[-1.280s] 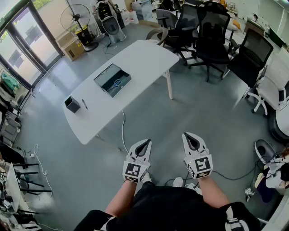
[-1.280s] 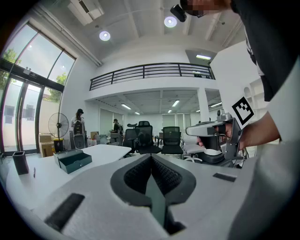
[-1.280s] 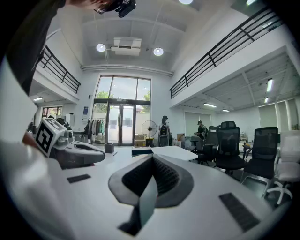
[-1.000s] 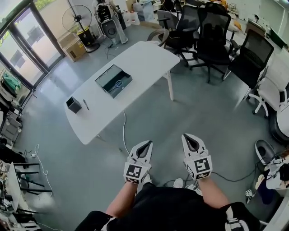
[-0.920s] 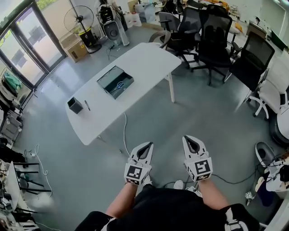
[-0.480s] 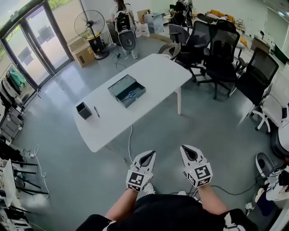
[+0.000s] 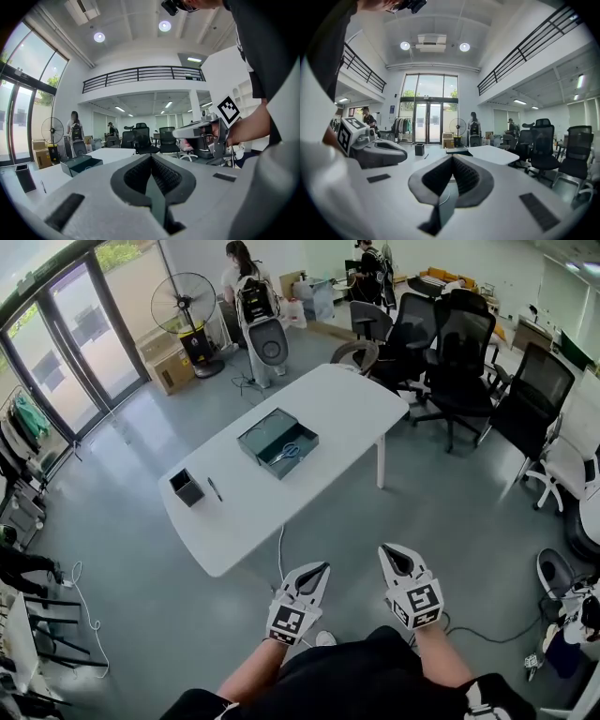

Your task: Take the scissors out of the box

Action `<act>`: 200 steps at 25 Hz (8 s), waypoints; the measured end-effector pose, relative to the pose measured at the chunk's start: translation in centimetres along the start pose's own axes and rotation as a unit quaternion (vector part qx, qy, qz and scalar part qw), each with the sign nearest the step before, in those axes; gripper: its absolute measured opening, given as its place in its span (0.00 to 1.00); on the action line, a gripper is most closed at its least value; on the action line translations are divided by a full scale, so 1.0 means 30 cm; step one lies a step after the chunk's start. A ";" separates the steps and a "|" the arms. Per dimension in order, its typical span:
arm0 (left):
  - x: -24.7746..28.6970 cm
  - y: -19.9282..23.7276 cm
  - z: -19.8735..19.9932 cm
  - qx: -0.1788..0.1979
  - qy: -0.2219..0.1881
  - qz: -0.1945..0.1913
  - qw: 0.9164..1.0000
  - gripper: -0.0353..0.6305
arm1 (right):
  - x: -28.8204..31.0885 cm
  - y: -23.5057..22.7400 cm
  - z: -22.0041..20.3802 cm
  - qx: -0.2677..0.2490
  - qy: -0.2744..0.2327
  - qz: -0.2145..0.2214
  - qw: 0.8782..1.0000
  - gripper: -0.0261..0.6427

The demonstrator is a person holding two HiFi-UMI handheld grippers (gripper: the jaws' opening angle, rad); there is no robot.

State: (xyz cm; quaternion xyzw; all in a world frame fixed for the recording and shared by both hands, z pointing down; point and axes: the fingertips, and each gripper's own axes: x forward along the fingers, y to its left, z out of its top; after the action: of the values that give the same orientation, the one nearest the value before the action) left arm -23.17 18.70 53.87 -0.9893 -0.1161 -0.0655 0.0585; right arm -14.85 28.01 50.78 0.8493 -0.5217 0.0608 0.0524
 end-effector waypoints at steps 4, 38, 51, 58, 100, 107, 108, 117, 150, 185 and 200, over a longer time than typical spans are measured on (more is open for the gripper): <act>-0.007 0.073 -0.020 -0.010 -0.009 0.008 1.000 0.07 | 0.014 0.008 -0.004 -0.013 0.008 -0.012 1.000 0.05; 0.774 0.282 0.070 -0.029 0.029 0.107 0.993 0.07 | 0.419 -0.798 0.042 -0.015 -0.003 0.065 0.998 0.05; 0.768 0.616 -0.003 -0.033 0.045 0.152 0.987 0.07 | 0.815 -0.698 0.068 -0.020 0.002 0.138 0.990 0.05; 0.753 0.927 -0.009 -0.034 0.036 0.181 0.982 0.07 | 1.151 -0.573 0.122 -0.034 0.000 0.174 0.984 0.05; 0.650 1.498 -0.187 -0.123 0.072 0.354 0.924 0.07 | 1.948 -0.245 0.060 -0.199 0.110 0.411 0.883 0.19; 0.616 1.503 -0.204 -0.134 0.078 0.383 0.911 0.07 | 1.979 -0.203 -0.074 -0.303 0.154 0.463 0.819 0.25; 0.609 1.499 -0.209 -0.135 0.079 0.387 0.909 0.07 | 1.981 -0.198 -0.100 -0.318 0.159 0.469 0.808 0.26; 0.512 1.481 -0.255 -0.150 0.087 0.425 0.888 0.07 | 2.001 -0.106 -0.310 -0.416 0.197 0.515 0.723 0.28; 0.390 1.492 -0.310 -0.170 0.085 0.493 0.849 0.07 | 2.033 -0.070 -0.610 -0.493 0.322 0.568 0.575 0.18; 0.433 1.539 -0.181 -0.133 0.056 0.454 0.879 0.07 | 1.950 -0.073 0.216 -0.240 -0.016 0.388 0.890 0.17; 0.369 1.621 -0.039 -0.090 0.023 0.478 0.873 0.07 | 1.959 -0.356 0.482 -0.036 -0.093 0.282 0.954 0.17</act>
State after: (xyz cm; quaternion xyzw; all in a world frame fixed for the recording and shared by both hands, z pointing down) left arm -1.09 -25.98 51.72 -0.9232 0.3792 -0.0628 -0.0035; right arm 21.72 -21.10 45.52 0.6668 -0.7446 -0.0255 0.0151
